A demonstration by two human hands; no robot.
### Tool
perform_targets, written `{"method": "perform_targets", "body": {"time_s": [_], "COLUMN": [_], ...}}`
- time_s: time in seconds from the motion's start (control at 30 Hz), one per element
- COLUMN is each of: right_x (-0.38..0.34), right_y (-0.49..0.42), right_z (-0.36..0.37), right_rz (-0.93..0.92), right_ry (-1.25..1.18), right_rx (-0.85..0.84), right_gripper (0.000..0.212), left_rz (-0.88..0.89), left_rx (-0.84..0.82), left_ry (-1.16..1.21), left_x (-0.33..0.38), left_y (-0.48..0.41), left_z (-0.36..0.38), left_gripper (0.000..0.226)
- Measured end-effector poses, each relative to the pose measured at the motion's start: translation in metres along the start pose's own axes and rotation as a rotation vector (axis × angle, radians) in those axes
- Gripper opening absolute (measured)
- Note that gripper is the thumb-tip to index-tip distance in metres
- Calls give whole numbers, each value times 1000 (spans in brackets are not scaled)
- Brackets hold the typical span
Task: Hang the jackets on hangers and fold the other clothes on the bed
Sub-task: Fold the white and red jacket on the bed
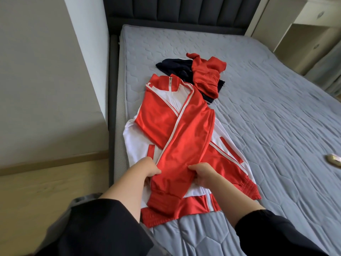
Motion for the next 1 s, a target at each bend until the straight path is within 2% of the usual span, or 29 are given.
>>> {"method": "perform_targets", "body": {"time_s": [0.07,0.17,0.37,0.43,0.47,0.53,0.6,0.73,0.87,1.0], "right_x": [2,-5,-30,-34,-34,-33,-34,-52,-72,-89], "right_y": [1,3,-7,-13,-15,-18,-18,-29,-40,-49], "right_z": [-5,-14,-20,-25,-28,-33,-39,-50,-47,-42], "right_rz": [14,-12,-125,-125,-110,-55,-27,-115,-217,-278], "right_ry": [20,71,-130,-116,-75,60,174,174,154,295], "right_rx": [-10,-6,-14,-16,-31,-90,-149,-105,-25,30], "right_gripper": [10,3,11,6,3,12,12,11,16,23], "left_rz": [-50,-94,91,140,134,54,3,75,132,213], "left_rx": [71,72,234,226,199,153,152,335,484,656], "left_ry": [-59,-42,134,219,245,225,156,238,273,300], "left_x": [-5,-12,13,21,22,13,6,20,39,51], "left_y": [-3,-11,-24,-26,-28,-33,-36,-31,-29,-27], "left_z": [-10,-18,-24,-21,-21,-21,-26,-41,-46,-57], "left_gripper": [62,68,40,19,17,32,37,18,21,15]}}
Point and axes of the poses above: each hand's wrist, its own y-axis away from the middle knuckle, its own z-axis out of the palm, x = y × z, the point moved 8 cm from there along -y, towards the middle knuckle, and after that the axes turned 6 degrees about -z, right-handed, at the moved point
